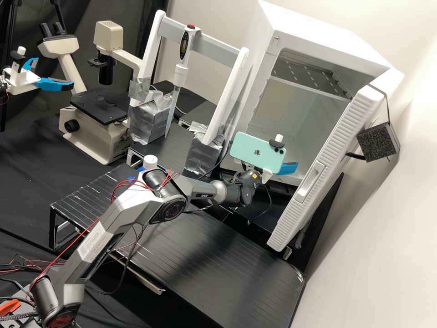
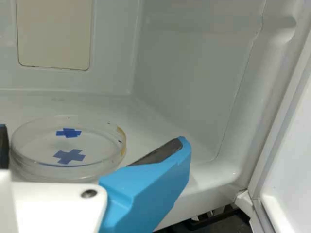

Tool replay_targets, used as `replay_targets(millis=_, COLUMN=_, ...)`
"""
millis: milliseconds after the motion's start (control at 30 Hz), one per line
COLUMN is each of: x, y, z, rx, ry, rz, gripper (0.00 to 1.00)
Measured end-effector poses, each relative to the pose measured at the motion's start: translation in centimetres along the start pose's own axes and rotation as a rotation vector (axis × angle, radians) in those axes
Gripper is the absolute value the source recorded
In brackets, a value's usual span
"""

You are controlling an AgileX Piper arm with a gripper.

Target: Move the petri dish to the microscope

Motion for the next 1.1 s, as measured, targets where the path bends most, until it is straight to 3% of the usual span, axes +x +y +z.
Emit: replay_targets(millis=1100, x=0.07, y=-0.23, z=0.22, rx=0.002, ry=-0.004, rz=-0.004, gripper=0.00)
